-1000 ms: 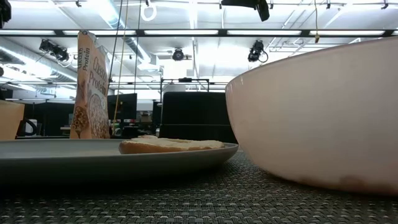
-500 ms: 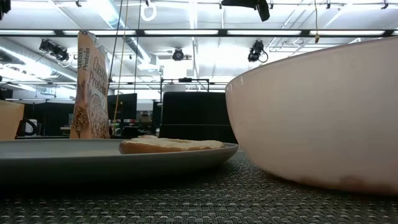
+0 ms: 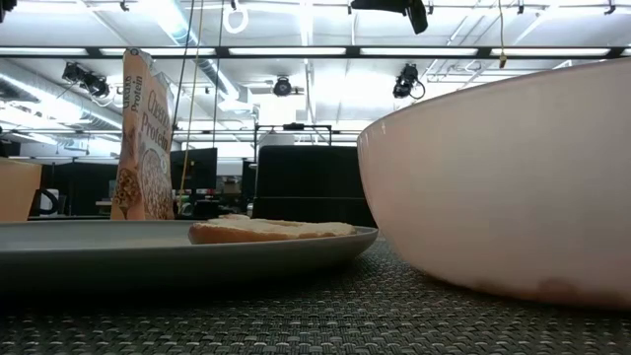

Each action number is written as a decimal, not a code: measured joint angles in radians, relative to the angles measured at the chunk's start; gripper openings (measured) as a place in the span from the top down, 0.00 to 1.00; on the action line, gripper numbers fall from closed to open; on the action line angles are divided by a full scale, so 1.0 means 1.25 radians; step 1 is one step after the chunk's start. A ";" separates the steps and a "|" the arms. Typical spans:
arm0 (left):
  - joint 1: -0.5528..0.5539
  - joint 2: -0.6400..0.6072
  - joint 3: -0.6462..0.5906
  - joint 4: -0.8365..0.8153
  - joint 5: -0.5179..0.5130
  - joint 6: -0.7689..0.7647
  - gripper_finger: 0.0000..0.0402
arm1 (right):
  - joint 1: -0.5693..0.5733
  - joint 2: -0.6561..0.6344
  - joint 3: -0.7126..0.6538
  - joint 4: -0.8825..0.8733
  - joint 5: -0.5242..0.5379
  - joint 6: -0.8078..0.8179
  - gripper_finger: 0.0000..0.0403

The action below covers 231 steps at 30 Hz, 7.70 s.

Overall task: Arrange a breakfast setting
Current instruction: Put the red apple on the gray plate

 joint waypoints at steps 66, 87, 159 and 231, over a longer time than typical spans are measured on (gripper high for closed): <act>0.232 0.079 0.137 0.251 -0.441 1.114 0.98 | -0.016 0.000 0.000 0.008 0.002 -0.069 0.75; 0.224 0.079 -0.080 0.648 -0.390 1.256 0.96 | -0.034 0.000 0.000 0.010 0.002 -0.069 0.75; 0.225 0.239 -0.076 0.906 -0.315 1.275 0.46 | -0.025 0.000 0.000 0.013 -0.007 -0.063 0.75; 0.271 0.759 0.959 -0.359 -0.069 1.545 0.54 | -0.019 -0.003 0.004 -0.314 0.043 0.229 0.75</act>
